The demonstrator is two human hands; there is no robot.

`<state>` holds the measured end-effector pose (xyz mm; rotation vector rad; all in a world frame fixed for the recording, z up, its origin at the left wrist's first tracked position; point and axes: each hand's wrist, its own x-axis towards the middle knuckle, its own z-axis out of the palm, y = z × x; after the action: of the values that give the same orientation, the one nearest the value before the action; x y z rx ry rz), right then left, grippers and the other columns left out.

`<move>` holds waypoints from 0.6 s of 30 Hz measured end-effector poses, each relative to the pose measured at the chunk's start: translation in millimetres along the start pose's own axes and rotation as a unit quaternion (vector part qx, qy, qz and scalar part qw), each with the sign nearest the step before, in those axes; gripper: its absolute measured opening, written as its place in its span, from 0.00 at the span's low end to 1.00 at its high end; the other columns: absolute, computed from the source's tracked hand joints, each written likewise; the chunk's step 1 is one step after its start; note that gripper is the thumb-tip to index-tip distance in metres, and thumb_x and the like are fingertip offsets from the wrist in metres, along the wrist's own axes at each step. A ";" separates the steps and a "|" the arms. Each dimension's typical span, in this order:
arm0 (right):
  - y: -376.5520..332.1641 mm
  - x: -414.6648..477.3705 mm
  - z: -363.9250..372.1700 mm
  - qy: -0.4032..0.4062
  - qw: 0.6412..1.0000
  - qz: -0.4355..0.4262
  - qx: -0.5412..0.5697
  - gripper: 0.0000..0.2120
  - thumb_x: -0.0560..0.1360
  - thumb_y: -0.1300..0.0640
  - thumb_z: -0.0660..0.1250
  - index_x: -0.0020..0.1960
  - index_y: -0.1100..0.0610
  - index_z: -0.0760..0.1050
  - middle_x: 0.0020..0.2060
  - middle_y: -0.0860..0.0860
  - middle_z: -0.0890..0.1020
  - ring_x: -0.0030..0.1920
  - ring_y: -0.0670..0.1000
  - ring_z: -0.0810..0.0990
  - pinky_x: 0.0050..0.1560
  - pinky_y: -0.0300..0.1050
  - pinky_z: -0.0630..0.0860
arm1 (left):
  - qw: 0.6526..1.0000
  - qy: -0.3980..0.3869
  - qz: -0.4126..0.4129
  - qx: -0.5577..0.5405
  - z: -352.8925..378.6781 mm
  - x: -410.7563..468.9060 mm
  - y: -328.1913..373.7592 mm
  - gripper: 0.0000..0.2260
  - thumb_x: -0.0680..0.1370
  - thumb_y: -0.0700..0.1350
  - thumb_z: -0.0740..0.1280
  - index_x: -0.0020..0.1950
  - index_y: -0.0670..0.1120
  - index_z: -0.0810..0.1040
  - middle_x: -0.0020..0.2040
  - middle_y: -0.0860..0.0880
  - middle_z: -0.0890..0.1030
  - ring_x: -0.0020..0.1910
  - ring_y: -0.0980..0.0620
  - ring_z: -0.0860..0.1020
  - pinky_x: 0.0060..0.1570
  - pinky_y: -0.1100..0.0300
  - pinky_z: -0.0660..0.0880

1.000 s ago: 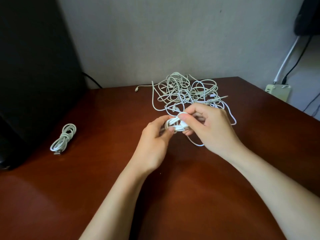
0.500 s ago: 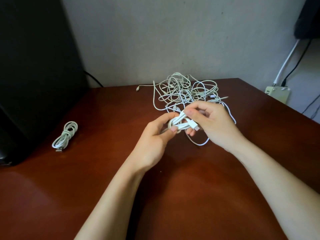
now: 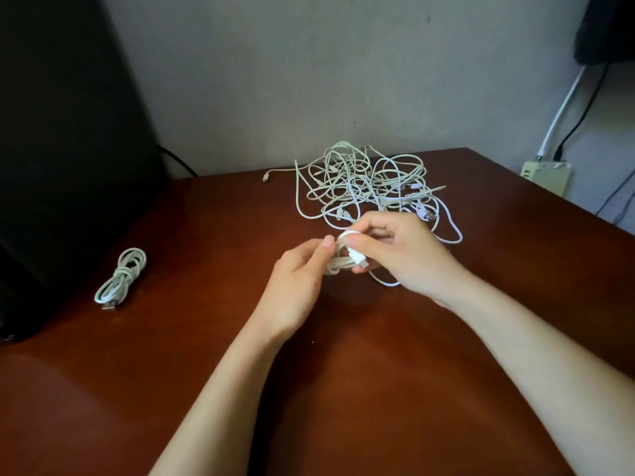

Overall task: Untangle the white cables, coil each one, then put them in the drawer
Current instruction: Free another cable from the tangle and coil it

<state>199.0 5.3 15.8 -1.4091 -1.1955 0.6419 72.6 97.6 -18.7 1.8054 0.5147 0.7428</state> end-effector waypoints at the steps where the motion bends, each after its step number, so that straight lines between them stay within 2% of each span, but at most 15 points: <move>1: -1.2 -0.1 -0.6 0.001 1.000 -0.005 0.008 0.04 0.76 0.66 0.66 0.43 0.63 0.79 0.37 0.56 0.82 0.36 0.46 0.81 0.37 0.37 0.80 | 1.000 -0.001 0.004 -0.020 -0.9 0.7 -0.2 0.22 0.73 0.63 0.60 0.47 0.46 0.82 0.48 0.42 0.83 0.52 0.41 0.79 0.62 0.40 0.69; 4: -4.7 -0.4 -3.4 0.006 0.999 -0.003 0.042 0.03 0.75 0.66 0.67 0.44 0.63 0.79 0.34 0.53 0.83 0.34 0.47 0.81 0.35 0.36 0.78 | 0.999 0.002 0.013 -0.047 -1.7 2.2 0.2 0.23 0.73 0.63 0.60 0.48 0.43 0.80 0.50 0.35 0.80 0.54 0.35 0.78 0.62 0.34 0.67; 8: -7.9 -0.8 -7.7 0.005 0.997 0.011 0.071 0.03 0.73 0.67 0.68 0.43 0.61 0.80 0.33 0.53 0.84 0.31 0.47 0.81 0.34 0.36 0.77 | 0.999 0.009 0.016 -0.050 2.2 0.4 2.7 0.23 0.74 0.63 0.60 0.49 0.45 0.81 0.50 0.40 0.82 0.56 0.38 0.78 0.62 0.36 0.69; 10: -9.2 -0.8 -9.1 0.001 0.997 0.013 0.075 0.04 0.72 0.68 0.69 0.43 0.60 0.79 0.32 0.52 0.84 0.31 0.47 0.82 0.33 0.36 0.77 | 0.999 0.003 0.021 -0.024 3.3 -0.4 2.8 0.24 0.74 0.64 0.58 0.48 0.46 0.80 0.48 0.44 0.82 0.50 0.46 0.78 0.60 0.38 0.70; 13: -10.6 0.0 -10.8 -0.003 0.998 0.007 0.064 0.07 0.70 0.70 0.71 0.43 0.60 0.78 0.32 0.50 0.83 0.31 0.46 0.82 0.31 0.36 0.77 | 0.999 -0.013 0.037 0.001 4.2 -2.3 3.1 0.19 0.77 0.62 0.56 0.46 0.49 0.78 0.40 0.57 0.78 0.43 0.56 0.74 0.52 0.47 0.72; 16: -9.3 0.8 -14.0 -0.025 1.000 -0.012 0.015 0.09 0.68 0.71 0.72 0.44 0.60 0.79 0.36 0.48 0.83 0.35 0.47 0.82 0.36 0.39 0.79 | 0.999 -0.025 0.045 0.013 5.6 -3.5 2.2 0.19 0.75 0.63 0.57 0.42 0.49 0.74 0.33 0.59 0.74 0.36 0.57 0.70 0.43 0.55 0.68; 18: -7.4 0.3 -15.0 -0.048 0.999 -0.021 -0.007 0.10 0.67 0.72 0.73 0.45 0.61 0.80 0.37 0.49 0.83 0.38 0.48 0.83 0.40 0.40 0.80 | 0.999 -0.026 0.043 0.020 5.3 -3.2 0.3 0.17 0.73 0.64 0.59 0.38 0.52 0.73 0.31 0.59 0.73 0.34 0.57 0.69 0.42 0.55 0.66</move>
<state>210.3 -1.3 26.3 -1.3735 -1.3041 0.6789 74.0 91.9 -20.5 1.8890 0.4234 0.7461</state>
